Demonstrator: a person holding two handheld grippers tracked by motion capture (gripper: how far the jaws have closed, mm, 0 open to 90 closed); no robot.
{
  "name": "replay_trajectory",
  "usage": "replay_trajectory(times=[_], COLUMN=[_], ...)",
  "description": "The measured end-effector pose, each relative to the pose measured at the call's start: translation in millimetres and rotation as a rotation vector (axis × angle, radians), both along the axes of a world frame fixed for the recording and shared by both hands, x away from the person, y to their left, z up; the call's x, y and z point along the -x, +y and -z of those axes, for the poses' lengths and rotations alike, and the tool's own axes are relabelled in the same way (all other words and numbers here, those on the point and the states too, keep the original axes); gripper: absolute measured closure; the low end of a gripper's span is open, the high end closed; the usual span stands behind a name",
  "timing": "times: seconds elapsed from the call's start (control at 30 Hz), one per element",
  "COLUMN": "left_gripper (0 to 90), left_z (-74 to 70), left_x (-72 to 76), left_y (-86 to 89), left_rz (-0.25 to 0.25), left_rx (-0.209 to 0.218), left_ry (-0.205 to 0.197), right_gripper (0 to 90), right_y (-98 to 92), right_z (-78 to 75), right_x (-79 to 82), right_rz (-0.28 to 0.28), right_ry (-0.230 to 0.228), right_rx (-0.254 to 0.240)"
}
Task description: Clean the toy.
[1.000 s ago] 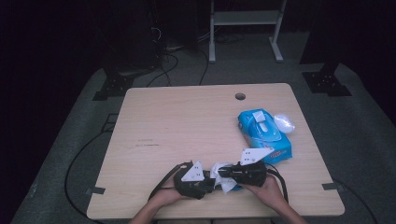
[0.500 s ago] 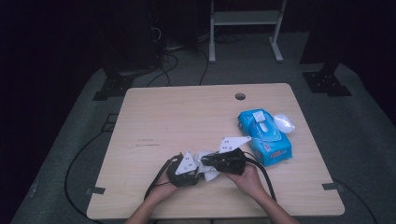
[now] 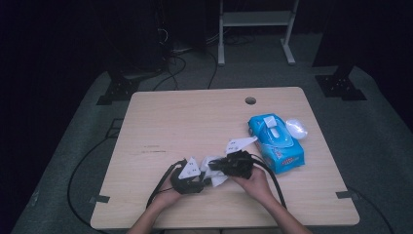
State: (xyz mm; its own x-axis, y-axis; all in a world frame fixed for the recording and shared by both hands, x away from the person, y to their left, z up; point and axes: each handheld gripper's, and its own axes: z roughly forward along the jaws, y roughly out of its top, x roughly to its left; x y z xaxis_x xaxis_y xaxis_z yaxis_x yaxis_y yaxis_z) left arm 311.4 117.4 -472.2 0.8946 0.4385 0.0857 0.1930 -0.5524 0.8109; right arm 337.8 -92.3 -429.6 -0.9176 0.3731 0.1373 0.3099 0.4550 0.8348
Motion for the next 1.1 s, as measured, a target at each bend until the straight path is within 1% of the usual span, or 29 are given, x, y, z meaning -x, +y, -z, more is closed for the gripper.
replay_trajectory(times=[0.03,0.07,0.13,0.2,0.27,0.3,0.33,0.37,0.4,0.43,0.47,0.5,0.57,0.63,0.7,0.73,0.77,0.83,0.9,0.97,1.0,1.03,1.1], left_gripper=[57.3,57.2,57.3,57.3,57.3,57.3,57.3,57.3,57.3,57.2,57.2,57.2,57.2,57.3,57.4,57.5,57.5,57.5,57.5,57.4,57.4,57.4,57.4], left_z=[-0.1,0.1,-0.1,-0.4,-0.5,-0.6,-0.9,-1.0,-1.4,-1.5,-1.5,-1.2,-0.6,-0.8,-1.0,-1.3,-1.5,-1.8,-1.8,-1.6,-1.5,-1.2,-0.8], left_x=[0.4,0.8,0.8,0.9,0.7,0.6,0.9,1.3,1.7,1.8,1.8,1.7,1.2,1.2,1.3,1.2,1.2,1.4,1.9,2.5,2.5,2.3,1.9], left_y=[0.6,1.3,2.1,2.7,3.7,3.8,3.8,3.3,3.3,3.4,3.4,3.5,4.8,5.4,5.5,5.8,5.7,5.2,5.1,4.9,5.1,5.5,6.2], left_rz=[0.001,0.001,0.003,0.003,0.004,0.004,0.005,0.004,0.005,0.005,0.005,0.005,0.004,0.005,0.005,0.005,0.006,0.009,0.009,0.005,0.004,0.007,0.009], left_rx=[-0.002,0.001,0.0,-0.002,0.002,0.003,0.002,0.005,-0.001,0.002,0.0,-0.002,0.004,0.002,0.004,0.006,0.006,0.004,0.004,0.008,0.006,0.007,0.007], left_ry=[0.0,0.002,0.002,0.003,0.004,0.009,0.006,0.008,0.006,0.006,0.007,0.009,0.013,0.014,0.014,0.014,0.012,0.008,0.008,0.014,0.016,0.018,0.022], right_gripper=[84.6,84.6,84.4,84.4,84.6,84.5,84.6,84.6,84.6,84.6,84.6,84.5,84.5,84.5,84.4,84.5,84.4,84.4,84.2,84.3,84.3,84.2,84.2], right_y=[4.1,6.6,4.1,-6.0,-21.1,-30.5,-39.0,-46.3,-51.7,-54.6,-55.3,-53.7,-45.7,-36.6,-30.5,-30.6,-32.3,-39.4,-48.0,-52.8,-52.3,-49.7,-42.1], right_z=[-0.9,-1.5,-2.1,-3.9,-4.4,-4.2,-4.1,-4.2,-4.5,-4.3,-3.7,-3.0,-3.4,-3.6,-3.6,-4.1,-4.4,-4.5,-3.7,-3.0,-3.0,-3.1,-3.8], right_x=[2.9,4.3,2.9,-0.5,-4.8,-7.3,-10.0,-12.5,-14.3,-15.0,-14.9,-13.8,-9.7,-6.7,-3.8,-4.0,-5.1,-8.8,-13.4,-16.0,-15.8,-14.3,-10.4], right_rz=[-0.014,-0.017,-0.006,0.04,0.098,0.114,0.149,0.168,0.19,0.204,0.206,0.205,0.184,0.144,0.128,0.126,0.131,0.16,0.19,0.202,0.204,0.203,0.18], right_ry=[-0.016,-0.021,-0.031,-0.045,-0.074,-0.067,-0.063,-0.055,-0.051,-0.05,-0.038,-0.042,-0.069,-0.08,-0.089,-0.092,-0.09,-0.088,-0.077,-0.058,-0.056,-0.069,-0.088], right_rx=[0.006,0.016,0.027,0.053,0.09,0.074,0.074,0.068,0.067,0.072,0.064,0.063,0.073,0.068,0.076,0.082,0.084,0.085,0.078,0.064,0.063,0.07,0.079])
